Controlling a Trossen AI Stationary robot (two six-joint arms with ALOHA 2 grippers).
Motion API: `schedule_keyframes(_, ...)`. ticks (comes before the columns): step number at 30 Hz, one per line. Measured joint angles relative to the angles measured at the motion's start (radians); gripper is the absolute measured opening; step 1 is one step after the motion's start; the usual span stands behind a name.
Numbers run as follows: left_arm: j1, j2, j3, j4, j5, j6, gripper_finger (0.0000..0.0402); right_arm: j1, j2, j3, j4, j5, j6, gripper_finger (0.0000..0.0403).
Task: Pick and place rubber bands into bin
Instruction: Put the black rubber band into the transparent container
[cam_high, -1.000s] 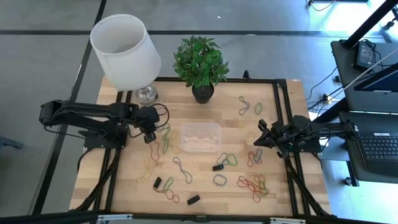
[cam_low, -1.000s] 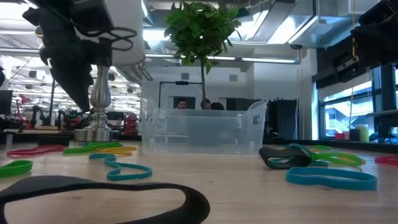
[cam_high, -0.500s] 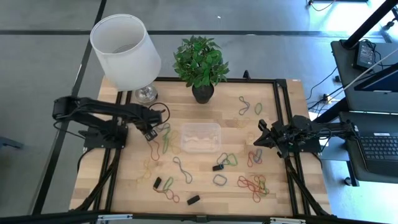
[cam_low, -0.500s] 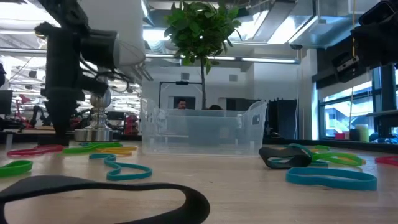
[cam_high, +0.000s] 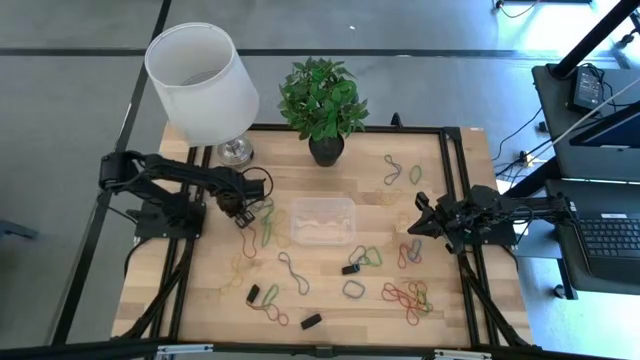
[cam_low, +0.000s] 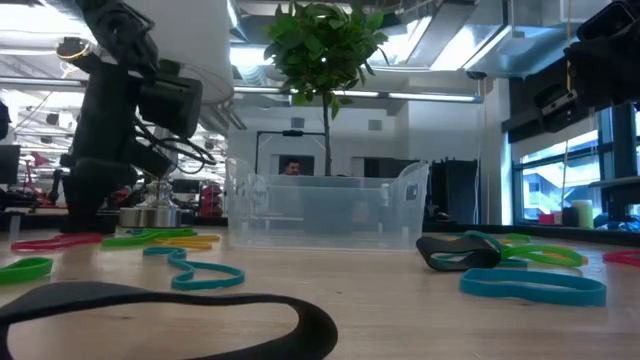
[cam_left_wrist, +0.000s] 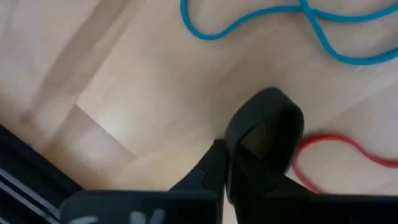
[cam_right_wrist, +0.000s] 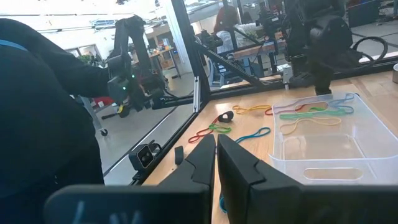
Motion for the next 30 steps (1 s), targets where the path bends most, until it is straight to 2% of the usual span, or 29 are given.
schedule_keyframes(3,-0.003,-0.041,0.042,-0.076,0.046,-0.013,0.0004,0.000,0.000,0.000,0.000,0.000,0.000,0.0023)
schedule_keyframes(10,-0.049,-0.118,0.248,-0.364,-0.041,-0.014,0.0003,0.000,0.000,0.000,0.000,0.000,0.000,0.0023)
schedule_keyframes(15,-0.107,-0.111,0.441,-0.404,-0.079,-0.029,0.0003,0.000,0.000,0.000,0.000,0.000,0.000,0.0023)
schedule_keyframes(23,-0.138,0.026,0.730,-0.404,-0.108,0.003,0.0002,0.000,0.000,0.000,0.000,0.000,0.000,0.0023)
schedule_keyframes(30,-0.207,0.258,0.985,-0.393,-0.109,0.118,0.0002,0.000,0.000,0.000,0.000,0.000,0.000,0.0023)
